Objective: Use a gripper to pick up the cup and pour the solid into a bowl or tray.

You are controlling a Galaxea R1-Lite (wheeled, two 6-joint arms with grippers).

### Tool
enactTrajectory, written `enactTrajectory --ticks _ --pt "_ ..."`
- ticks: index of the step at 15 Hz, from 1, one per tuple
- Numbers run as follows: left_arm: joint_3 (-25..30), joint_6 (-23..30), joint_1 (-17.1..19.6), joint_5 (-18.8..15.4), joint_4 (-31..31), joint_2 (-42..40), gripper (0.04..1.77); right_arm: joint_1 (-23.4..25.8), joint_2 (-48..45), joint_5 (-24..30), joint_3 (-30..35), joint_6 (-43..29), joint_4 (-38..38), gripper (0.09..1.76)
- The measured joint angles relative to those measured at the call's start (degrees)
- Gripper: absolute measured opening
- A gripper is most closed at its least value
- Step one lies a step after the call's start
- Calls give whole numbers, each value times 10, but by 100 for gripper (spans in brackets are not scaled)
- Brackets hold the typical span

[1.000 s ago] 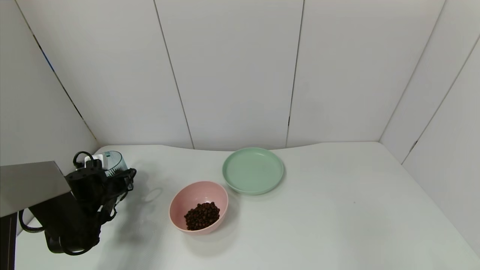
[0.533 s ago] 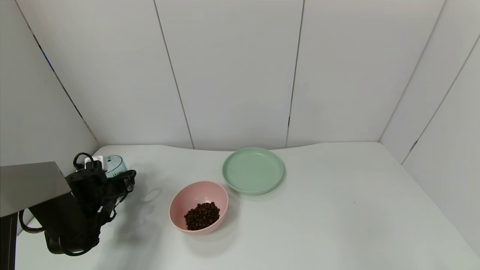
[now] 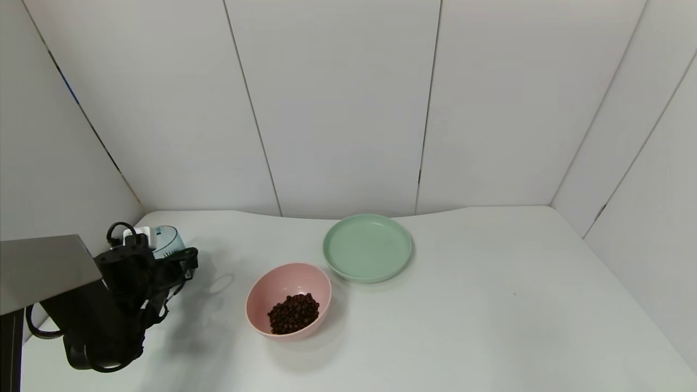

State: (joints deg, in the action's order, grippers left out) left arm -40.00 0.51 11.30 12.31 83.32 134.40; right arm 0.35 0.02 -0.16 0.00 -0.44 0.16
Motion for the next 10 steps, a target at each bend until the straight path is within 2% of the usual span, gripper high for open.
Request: enactTrajectory --ticks 4,10 --pt "30 1 0 -4 -53 -36 167 0 0 0 0 0 0 171" --pt "108 1 -4 2 -118 -143 169 0 0 0 0 0 0 171"
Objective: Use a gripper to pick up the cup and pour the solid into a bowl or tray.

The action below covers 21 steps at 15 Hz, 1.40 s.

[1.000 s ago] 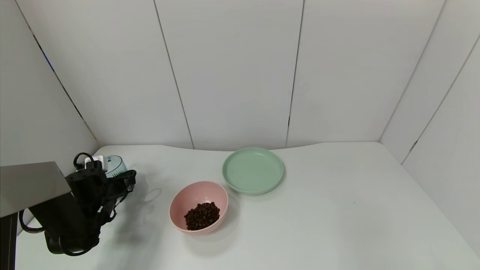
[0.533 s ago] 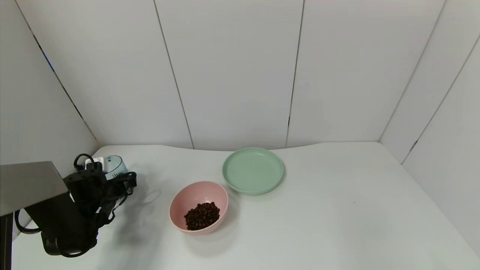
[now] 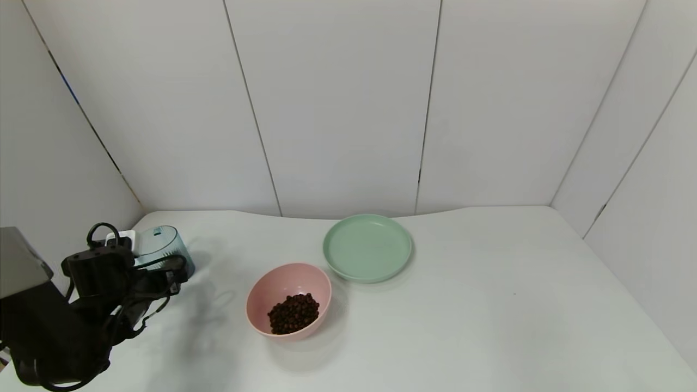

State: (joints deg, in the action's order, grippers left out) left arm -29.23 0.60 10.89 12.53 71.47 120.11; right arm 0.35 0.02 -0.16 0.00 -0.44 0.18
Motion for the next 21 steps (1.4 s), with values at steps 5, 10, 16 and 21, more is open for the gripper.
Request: enactTrajectory --ticks 5,10,16,21 --pt "66 -2 -3 -5 -64 -133 170 0 0 0 0 0 0 171" --pt "128 -8 -25 -14 -138 -309 170 0 0 0 0 0 0 171" --pt "183 -46 -79 -27 -222 -484 171 0 0 0 0 0 0 171" --pt "200 -51 -92 -89 -337 -627 171 0 0 0 0 0 0 171"
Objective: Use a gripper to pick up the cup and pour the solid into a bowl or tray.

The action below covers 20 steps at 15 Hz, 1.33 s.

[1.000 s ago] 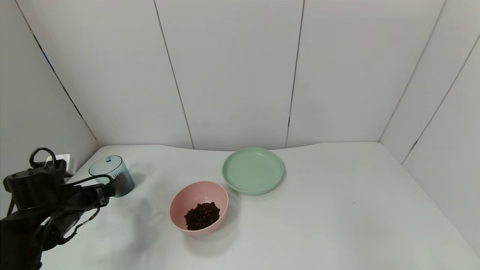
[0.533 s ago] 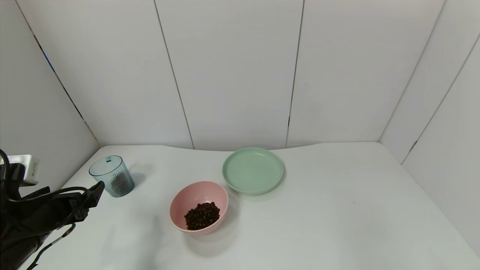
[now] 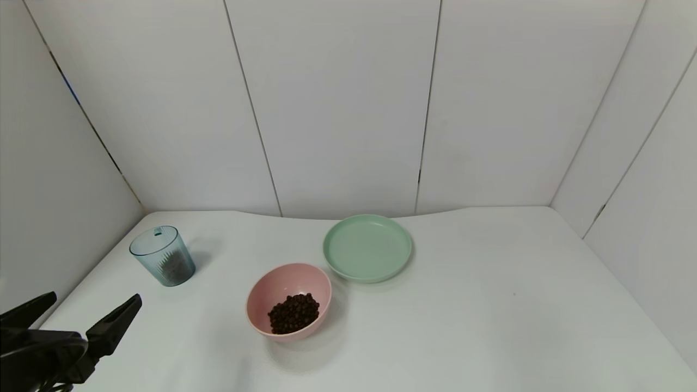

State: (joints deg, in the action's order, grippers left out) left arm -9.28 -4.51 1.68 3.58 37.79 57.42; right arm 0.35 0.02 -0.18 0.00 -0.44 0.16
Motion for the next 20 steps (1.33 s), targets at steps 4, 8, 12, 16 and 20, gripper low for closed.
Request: enactTrajectory --ticks 4,8,12,16,20 --pt "12 -11 15 -37 -92 -122 172 0 0 0 0 0 0 171" --pt "14 -20 20 -55 -162 -231 172 0 0 0 0 0 0 171" --pt "14 -46 14 -68 -253 -340 172 0 0 0 0 0 0 171" --pt "25 -48 5 -73 -292 -425 172 0 0 0 0 0 0 171" --pt "40 -45 -6 -75 -298 -473 172 0 0 0 0 0 0 171"
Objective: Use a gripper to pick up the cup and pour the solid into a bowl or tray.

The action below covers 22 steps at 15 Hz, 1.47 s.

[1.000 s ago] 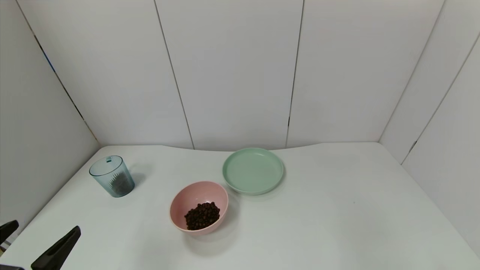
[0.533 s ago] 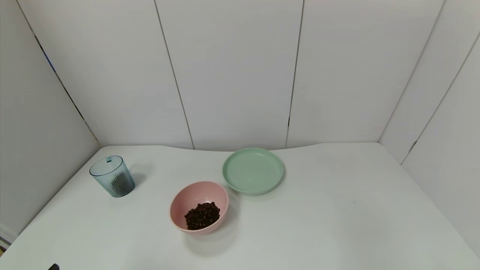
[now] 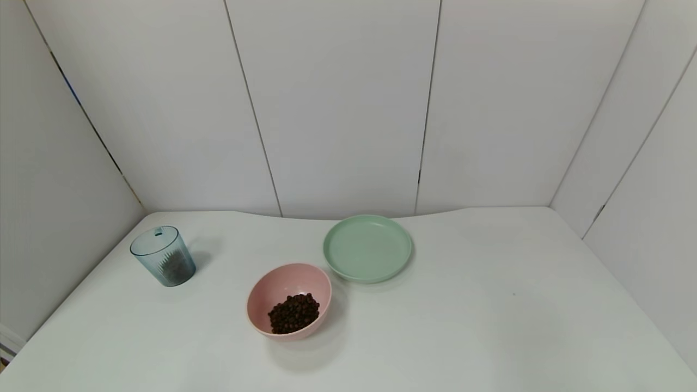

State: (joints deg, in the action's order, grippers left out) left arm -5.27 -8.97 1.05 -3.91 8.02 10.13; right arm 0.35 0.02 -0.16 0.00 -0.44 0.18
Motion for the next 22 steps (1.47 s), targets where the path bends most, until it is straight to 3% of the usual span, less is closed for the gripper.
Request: enactTrajectory --ticks 7,18,22 --pt "16 42 -9 2 -3 -91 172 0 0 0 0 0 0 171" --pt "52 45 -9 7 -4 -101 172 0 0 0 0 0 0 171" --pt "52 39 -9 7 -39 -101 172 0 0 0 0 0 0 171"
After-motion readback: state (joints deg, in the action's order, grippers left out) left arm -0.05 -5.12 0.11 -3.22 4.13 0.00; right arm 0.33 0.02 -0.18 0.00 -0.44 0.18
